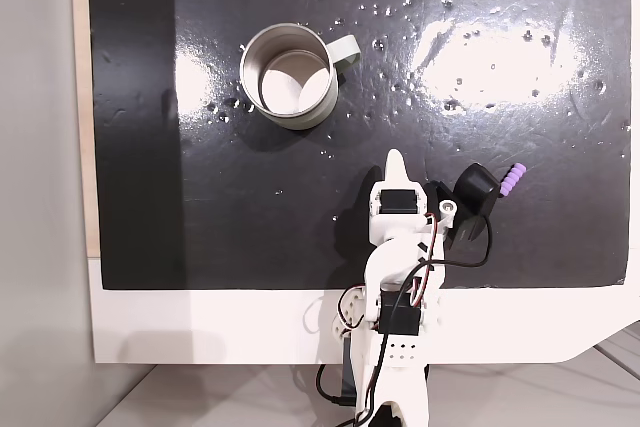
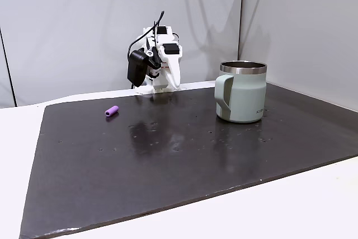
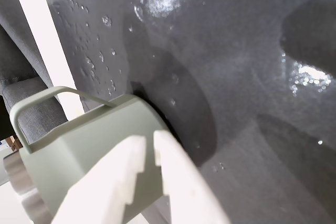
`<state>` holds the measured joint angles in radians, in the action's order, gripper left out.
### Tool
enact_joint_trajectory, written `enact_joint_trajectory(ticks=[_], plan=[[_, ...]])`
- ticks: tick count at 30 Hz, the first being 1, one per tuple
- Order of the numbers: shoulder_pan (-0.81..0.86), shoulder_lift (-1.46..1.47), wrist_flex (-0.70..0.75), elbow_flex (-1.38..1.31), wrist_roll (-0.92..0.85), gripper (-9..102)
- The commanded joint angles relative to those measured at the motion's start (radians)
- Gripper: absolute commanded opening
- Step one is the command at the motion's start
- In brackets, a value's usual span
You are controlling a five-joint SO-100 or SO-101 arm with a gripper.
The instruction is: Grasp a pengrip and put it in the cup.
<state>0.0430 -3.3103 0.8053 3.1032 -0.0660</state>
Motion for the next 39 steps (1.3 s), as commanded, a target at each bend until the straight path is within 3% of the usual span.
enact_joint_trajectory(ticks=[1,17,27,32,39], plan=[[-0.02,-0.008,-0.029,-0.005,0.031,0],[-0.005,-0.008,-0.021,-0.009,0.015,0],[0.072,0.002,0.112,-0.13,-0.202,0],[0.086,0.192,0.163,-0.29,-0.298,0],[0.095,0.322,0.365,-0.528,-0.359,0]])
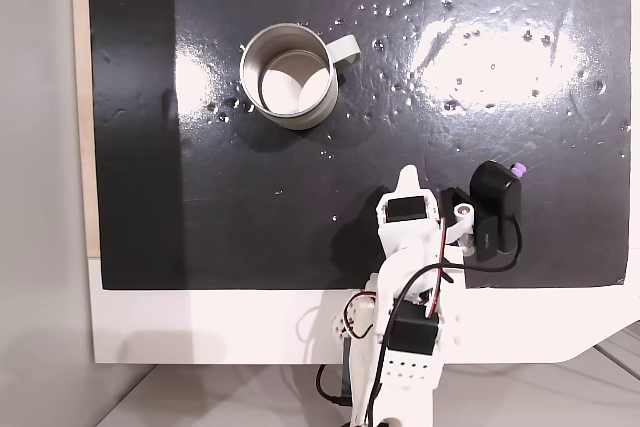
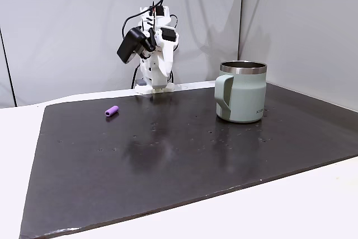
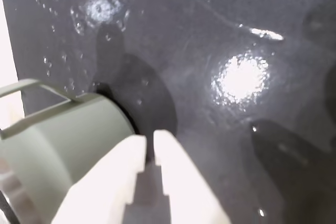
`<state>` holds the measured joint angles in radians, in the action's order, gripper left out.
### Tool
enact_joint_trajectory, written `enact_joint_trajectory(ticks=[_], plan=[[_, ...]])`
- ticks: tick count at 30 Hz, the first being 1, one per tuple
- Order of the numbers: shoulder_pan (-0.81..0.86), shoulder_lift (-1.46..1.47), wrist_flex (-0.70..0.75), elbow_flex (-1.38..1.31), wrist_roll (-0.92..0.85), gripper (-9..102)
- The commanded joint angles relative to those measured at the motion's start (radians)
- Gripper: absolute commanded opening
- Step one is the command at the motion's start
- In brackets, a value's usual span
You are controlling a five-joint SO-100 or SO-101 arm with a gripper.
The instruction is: Grasp a pengrip and put it in the cup.
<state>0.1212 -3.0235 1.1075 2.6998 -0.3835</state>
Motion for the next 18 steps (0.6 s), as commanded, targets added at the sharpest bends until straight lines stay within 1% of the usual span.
enact_joint_trajectory(ticks=[1,6,10,14,18], plan=[[0.041,0.064,0.089,-0.149,-0.067,0],[0.181,0.262,0.268,-0.342,-0.215,0],[0.235,0.239,0.382,-0.431,-0.379,0],[0.282,0.229,0.5,-0.525,-0.494,0],[0.371,0.221,0.563,-0.569,-0.65,0]])
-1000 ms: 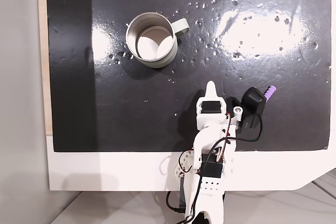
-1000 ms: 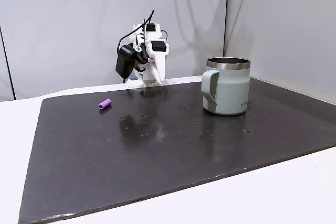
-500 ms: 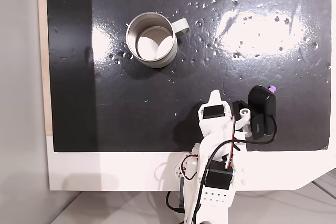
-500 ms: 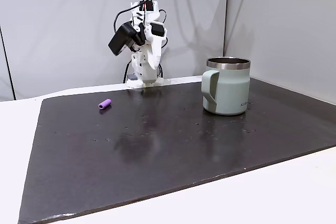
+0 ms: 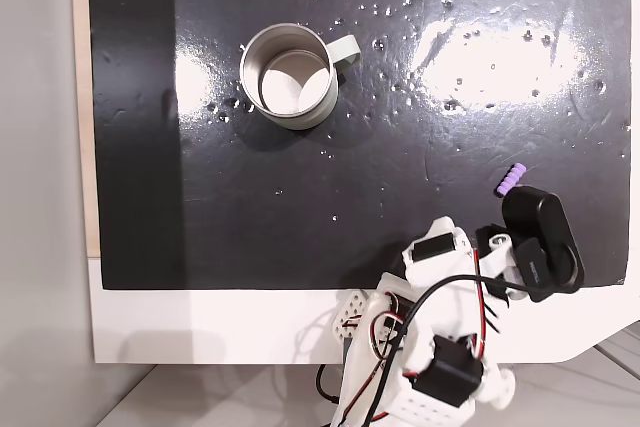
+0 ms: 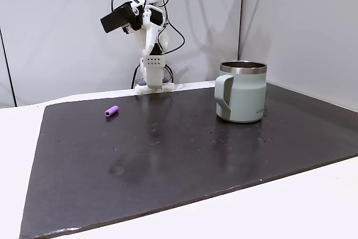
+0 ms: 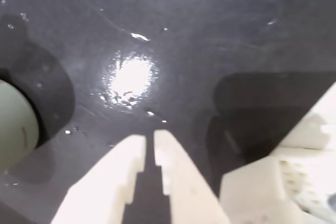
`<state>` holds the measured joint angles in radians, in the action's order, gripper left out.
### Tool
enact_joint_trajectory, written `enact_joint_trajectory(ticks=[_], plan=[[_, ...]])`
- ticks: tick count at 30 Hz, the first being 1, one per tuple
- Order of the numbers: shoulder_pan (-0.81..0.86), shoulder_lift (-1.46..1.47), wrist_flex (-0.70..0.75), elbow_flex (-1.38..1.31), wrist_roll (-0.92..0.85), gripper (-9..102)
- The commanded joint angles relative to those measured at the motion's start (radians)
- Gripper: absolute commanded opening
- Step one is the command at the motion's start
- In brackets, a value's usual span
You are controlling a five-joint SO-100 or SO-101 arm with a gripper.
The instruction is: Grasp a pengrip and put it in the cup.
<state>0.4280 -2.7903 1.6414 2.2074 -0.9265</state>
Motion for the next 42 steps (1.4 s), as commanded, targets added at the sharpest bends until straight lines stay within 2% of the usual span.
enact_joint_trajectory(ticks=[1,6,11,14,23,33,42], plan=[[0.097,-0.008,0.031,-0.081,-0.152,0],[0.249,0.124,0.028,-0.153,-0.318,0],[0.348,0.339,0.035,-0.311,-0.388,1],[0.391,0.436,0.038,-0.38,-0.419,6],[0.41,0.604,0.005,-0.453,-0.491,23],[0.48,0.756,-0.061,-0.476,-0.669,23],[0.469,0.976,-0.158,-0.58,-0.724,24]])
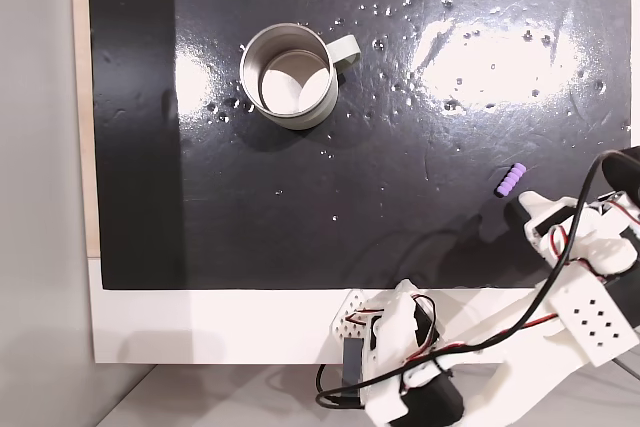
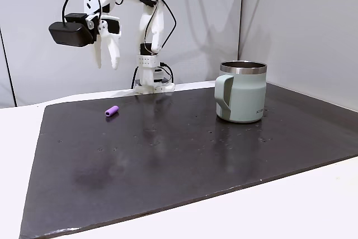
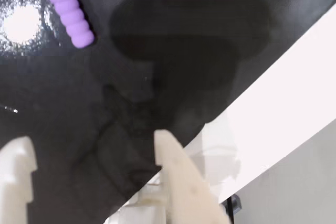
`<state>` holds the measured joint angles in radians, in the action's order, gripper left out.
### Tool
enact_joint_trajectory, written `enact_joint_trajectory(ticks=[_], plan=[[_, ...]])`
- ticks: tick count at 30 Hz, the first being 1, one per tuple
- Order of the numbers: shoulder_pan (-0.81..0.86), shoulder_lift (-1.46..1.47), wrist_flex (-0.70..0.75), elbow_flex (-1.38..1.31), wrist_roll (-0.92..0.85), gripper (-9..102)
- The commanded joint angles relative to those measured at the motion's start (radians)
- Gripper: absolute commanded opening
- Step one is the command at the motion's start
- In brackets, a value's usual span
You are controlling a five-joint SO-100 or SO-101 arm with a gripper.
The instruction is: Grasp a pengrip and put it in the cup.
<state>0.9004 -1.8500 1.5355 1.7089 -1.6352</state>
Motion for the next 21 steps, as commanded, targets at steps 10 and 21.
enact_joint_trajectory(ticks=[10,21], plan=[[-0.055,0.212,-0.19,-0.118,-0.02,25],[-0.114,0.362,-0.314,-0.118,0.005,26]])
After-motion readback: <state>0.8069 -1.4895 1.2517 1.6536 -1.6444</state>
